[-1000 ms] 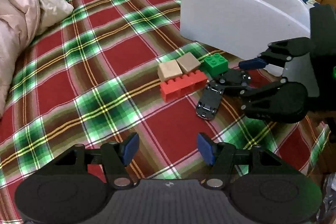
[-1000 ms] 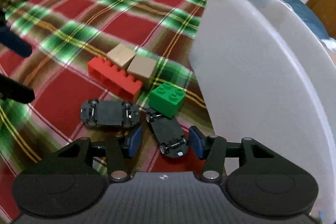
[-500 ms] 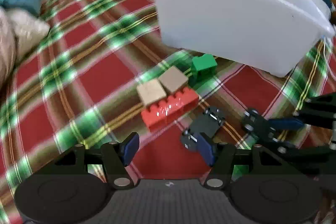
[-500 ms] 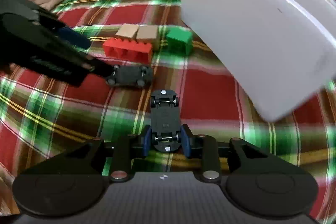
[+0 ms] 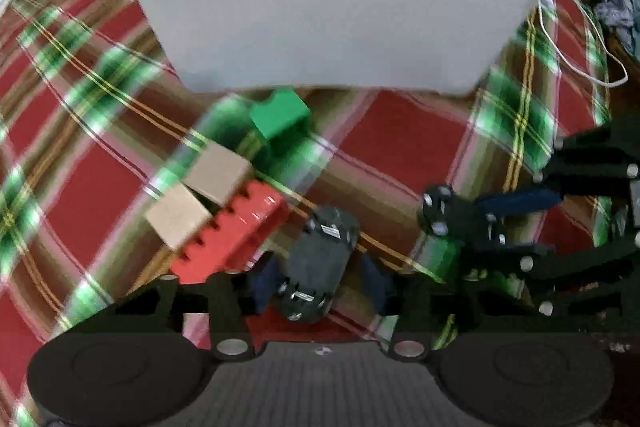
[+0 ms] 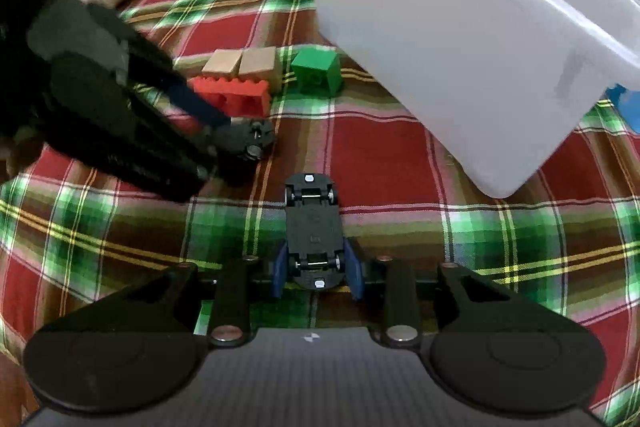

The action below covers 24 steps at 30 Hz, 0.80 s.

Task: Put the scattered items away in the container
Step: 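Carry both black cars over the bin and open both tools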

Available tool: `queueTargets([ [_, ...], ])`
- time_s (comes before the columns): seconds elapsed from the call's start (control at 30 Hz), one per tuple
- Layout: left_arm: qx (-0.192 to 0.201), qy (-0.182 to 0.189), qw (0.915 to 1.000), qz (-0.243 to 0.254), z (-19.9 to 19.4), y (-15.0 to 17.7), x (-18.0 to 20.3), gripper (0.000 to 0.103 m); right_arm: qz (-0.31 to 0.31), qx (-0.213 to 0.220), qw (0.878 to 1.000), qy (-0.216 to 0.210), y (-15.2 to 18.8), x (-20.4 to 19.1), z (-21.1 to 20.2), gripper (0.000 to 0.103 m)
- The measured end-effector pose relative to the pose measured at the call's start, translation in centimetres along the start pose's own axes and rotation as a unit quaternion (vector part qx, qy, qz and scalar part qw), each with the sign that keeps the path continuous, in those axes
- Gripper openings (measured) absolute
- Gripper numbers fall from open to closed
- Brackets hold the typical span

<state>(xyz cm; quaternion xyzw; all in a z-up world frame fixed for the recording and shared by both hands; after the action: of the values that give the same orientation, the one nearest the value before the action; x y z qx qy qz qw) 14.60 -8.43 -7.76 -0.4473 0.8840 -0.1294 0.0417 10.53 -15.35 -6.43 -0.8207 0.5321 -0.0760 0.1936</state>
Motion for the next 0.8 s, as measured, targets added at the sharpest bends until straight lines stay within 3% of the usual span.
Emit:
queueTargets([
  [0.03,0.001,0.002,1.0000,-0.002,-0.1,0.2,0.2,0.039,0.003,0.002,1.000,0.001,0.0,0.0,-0.1,0.038],
  [0.13,-0.001,-0.007,0.9999,-0.012,-0.4,1.2,0.6,0.033,0.001,0.010,1.000,0.011,-0.2,0.0,-0.2,0.061],
  [0.2,0.005,-0.015,0.9994,-0.029,-0.9,1.9,1.0,0.033,-0.005,0.012,1.000,0.023,-0.2,0.1,-0.2,0.065],
  [0.3,0.019,-0.027,0.9971,-0.068,-1.8,2.7,1.0,0.033,-0.005,0.004,1.000,0.012,0.0,-0.1,0.1,0.062],
  [0.43,0.022,-0.039,0.9945,-0.095,-2.1,4.3,1.1,0.034,-0.015,-0.003,1.000,0.003,0.3,-0.7,0.2,0.043],
  [0.53,0.023,-0.042,0.9952,-0.085,-2.0,4.0,1.2,0.049,-0.026,-0.002,1.000,0.009,0.2,-1.0,0.1,0.043],
  [0.6,0.022,-0.051,0.9952,-0.081,-1.8,3.5,1.0,0.052,-0.021,0.002,1.000,0.016,0.0,-0.9,0.2,0.048],
  [0.67,0.021,-0.050,0.9947,-0.087,-1.5,3.2,0.9,0.051,-0.013,-0.001,1.000,0.013,-0.1,-0.8,0.6,0.046],
  [0.73,0.024,-0.049,0.9940,-0.095,-1.7,3.1,1.0,0.033,-0.014,-0.003,1.000,0.016,-0.2,-0.8,0.7,0.033],
  [0.8,0.034,-0.046,0.9940,-0.093,-2.4,3.0,1.2,0.033,-0.006,0.001,1.000,0.012,-0.5,-0.8,0.2,0.033],
])
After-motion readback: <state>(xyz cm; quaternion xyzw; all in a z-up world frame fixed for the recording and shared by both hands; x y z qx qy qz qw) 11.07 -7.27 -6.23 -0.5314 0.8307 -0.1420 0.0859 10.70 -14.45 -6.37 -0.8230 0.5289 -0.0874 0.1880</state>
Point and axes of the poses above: each gripper's, at about its wrist camera, not at the fingertips, and z roughly the way its jaws point, x to its right, y to its underside, the point moved 9 cm from there along z, roughly the way its jaws point, and after that the axes turned 5 degrees about -x, right-handed, at the moved point
